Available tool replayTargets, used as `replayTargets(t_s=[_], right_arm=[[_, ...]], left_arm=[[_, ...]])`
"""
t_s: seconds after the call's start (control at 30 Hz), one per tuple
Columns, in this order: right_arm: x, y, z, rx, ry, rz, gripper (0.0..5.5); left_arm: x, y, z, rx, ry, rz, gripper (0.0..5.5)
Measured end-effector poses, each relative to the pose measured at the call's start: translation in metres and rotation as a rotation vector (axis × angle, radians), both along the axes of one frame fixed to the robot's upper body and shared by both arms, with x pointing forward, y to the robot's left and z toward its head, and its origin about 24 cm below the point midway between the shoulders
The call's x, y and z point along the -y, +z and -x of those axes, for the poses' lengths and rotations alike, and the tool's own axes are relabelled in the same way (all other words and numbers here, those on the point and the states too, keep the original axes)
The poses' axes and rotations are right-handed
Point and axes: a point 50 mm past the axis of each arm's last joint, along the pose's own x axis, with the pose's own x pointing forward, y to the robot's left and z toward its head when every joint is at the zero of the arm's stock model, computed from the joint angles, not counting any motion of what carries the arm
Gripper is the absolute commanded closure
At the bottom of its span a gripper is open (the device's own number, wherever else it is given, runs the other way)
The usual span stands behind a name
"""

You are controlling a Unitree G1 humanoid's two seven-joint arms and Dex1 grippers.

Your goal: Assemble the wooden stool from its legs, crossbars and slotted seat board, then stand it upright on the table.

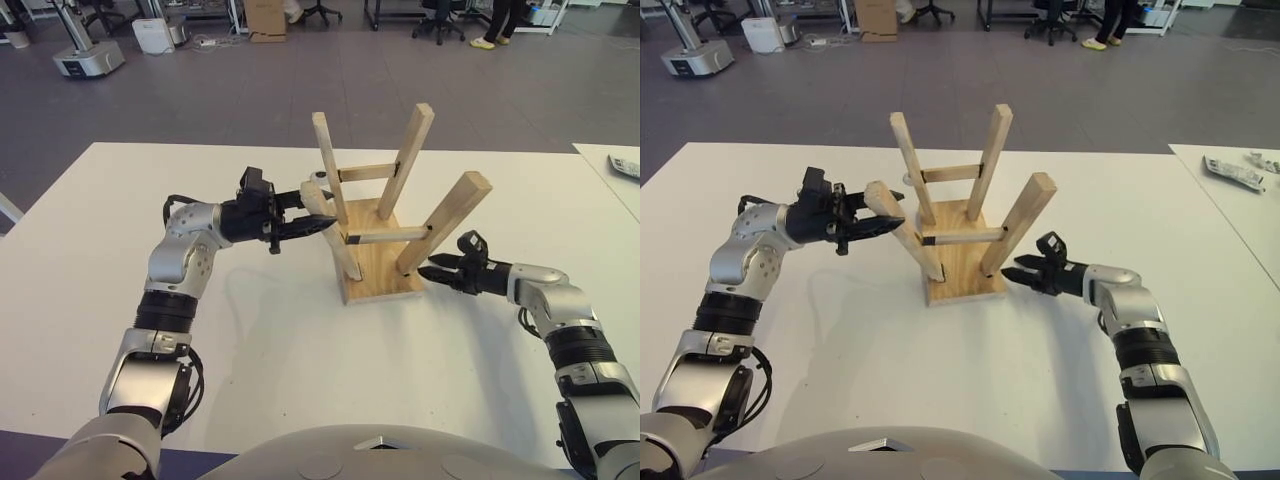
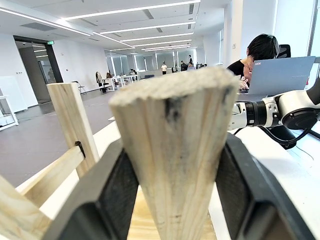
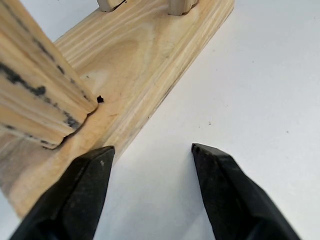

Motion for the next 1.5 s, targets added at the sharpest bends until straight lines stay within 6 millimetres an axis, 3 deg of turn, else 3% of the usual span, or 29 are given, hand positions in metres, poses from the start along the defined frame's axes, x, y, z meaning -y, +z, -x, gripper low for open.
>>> replayTargets(t_s=[0.2,0.53,0.8,1.03,1.3,1.5], right_arm=[[-0.004,0.001,0.005,0.002,-0.014,0.014,2.60],[-0.007,0.000,0.011,0.003,-0.038,0.031,2.60],[-0.014,0.004,0.018,-0.014,-0.073,0.057,2.60],[-0.018,0.007,0.018,-0.029,-0.086,0.063,2.60],[-0.026,0.014,0.026,-0.023,-0.044,0.083,2.60],[-0.033,0.022,0.030,0.030,0.095,0.210,2.60]], left_arm=[[0.002,-0.002,0.013,0.050,0.040,-0.028,3.47],[0.015,0.006,0.015,0.073,0.047,-0.122,3.47],[0.014,0.013,0.021,0.068,0.075,-0.245,3.47],[0.013,0.012,0.025,-0.004,0.124,-0.211,3.47],[0.007,0.013,0.024,-0.019,0.141,-0.221,3.47],[0.002,0.017,0.031,-0.023,0.136,-0.251,3.47]])
